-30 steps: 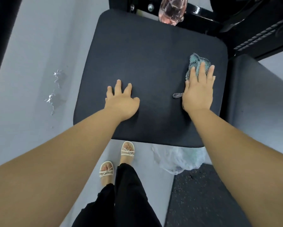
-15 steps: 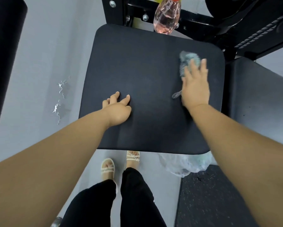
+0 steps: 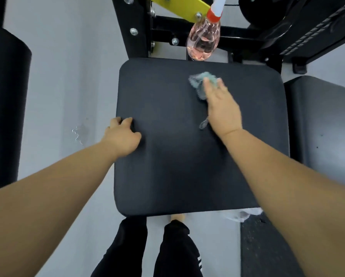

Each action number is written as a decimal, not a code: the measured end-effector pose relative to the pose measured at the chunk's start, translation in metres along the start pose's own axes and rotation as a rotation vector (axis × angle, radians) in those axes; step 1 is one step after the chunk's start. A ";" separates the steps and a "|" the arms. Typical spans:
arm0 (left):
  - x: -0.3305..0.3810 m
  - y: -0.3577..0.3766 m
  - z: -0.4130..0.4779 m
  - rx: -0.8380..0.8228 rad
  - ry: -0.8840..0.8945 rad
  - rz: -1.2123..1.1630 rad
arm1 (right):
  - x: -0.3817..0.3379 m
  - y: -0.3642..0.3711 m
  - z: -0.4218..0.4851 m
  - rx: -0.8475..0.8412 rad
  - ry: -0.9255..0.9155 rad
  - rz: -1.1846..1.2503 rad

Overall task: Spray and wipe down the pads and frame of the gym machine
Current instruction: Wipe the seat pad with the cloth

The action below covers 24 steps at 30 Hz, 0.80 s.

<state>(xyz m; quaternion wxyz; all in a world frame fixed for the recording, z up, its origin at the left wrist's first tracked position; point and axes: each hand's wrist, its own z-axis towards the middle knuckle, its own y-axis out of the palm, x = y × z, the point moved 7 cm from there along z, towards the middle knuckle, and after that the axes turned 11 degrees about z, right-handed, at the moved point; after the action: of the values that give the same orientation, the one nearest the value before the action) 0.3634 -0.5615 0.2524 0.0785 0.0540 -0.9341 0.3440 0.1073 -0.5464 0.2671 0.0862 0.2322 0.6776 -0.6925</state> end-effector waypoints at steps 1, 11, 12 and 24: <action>0.004 0.003 -0.001 -0.021 0.007 0.009 | 0.020 -0.014 0.000 0.015 0.126 0.011; 0.007 0.001 0.016 -0.202 0.034 0.019 | -0.127 0.103 0.045 -0.107 -0.063 0.079; 0.003 0.001 0.017 -0.215 0.065 0.007 | -0.156 0.126 0.043 -0.248 -0.213 0.065; 0.005 -0.007 -0.002 -0.065 -0.004 -0.113 | -0.042 0.040 0.071 0.107 0.177 0.015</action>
<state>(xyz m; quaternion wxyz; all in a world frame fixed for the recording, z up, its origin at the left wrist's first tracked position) 0.3599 -0.5660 0.2595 0.0975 0.1048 -0.9404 0.3084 0.1470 -0.6271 0.2481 0.0189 0.3017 0.6429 -0.7038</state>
